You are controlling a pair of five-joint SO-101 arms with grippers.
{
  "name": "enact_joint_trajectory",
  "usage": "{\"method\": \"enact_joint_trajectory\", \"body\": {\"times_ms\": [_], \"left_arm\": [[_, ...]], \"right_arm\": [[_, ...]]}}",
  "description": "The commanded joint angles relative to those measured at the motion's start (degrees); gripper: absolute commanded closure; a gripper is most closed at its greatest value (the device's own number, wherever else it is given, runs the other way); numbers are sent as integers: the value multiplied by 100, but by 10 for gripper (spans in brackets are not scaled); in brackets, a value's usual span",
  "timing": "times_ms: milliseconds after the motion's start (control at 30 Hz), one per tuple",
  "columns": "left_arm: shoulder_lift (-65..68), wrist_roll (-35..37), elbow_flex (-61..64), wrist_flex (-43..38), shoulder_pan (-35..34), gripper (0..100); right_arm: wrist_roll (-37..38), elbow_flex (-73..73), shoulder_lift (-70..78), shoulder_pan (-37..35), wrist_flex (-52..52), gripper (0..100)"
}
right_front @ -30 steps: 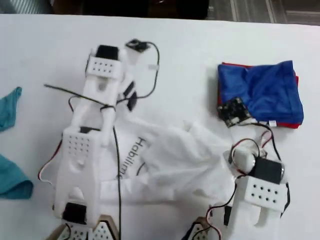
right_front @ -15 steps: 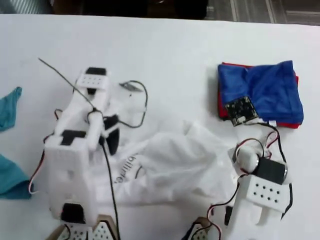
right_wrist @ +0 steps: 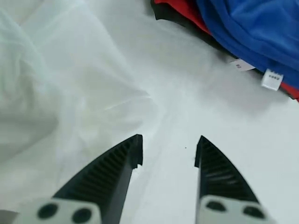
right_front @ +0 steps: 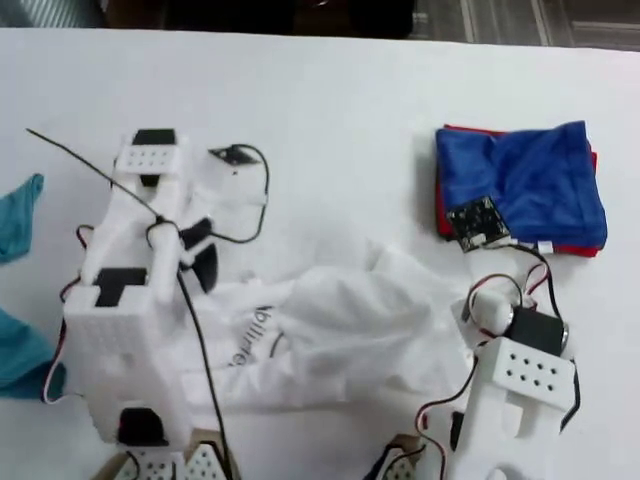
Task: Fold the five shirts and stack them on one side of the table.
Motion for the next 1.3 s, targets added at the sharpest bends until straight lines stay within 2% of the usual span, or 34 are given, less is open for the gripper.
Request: {"method": "enact_joint_trajectory", "body": {"times_ms": [0,267,533,600,700,800,900,1067,1167,1267], "left_arm": [[132,-352,-180,-97,281,790],[554,-1143,-198,149,677,790],[615,-1398,-154,149,659,791],[615,-1398,-154,158,642,833],[615,-1363,-189,141,527,990],[545,-1336,-347,176,316,977],[545,-1319,-1095,615,70,975],[308,-782,-2475,747,-396,975],[-62,-756,-2809,738,-536,975],[-536,-651,-2853,738,-695,975]], "right_arm": [[0,-18,48,57,-75,810],[0,-9,48,84,-40,810],[0,-9,48,84,-40,810],[0,-9,48,84,-40,810],[0,-9,48,84,-40,810],[0,-9,48,84,-40,810],[-18,-9,57,57,-57,810],[-835,9,57,48,-470,810],[-1371,9,57,-4,-769,811],[-1495,9,66,-453,-866,811]]}}
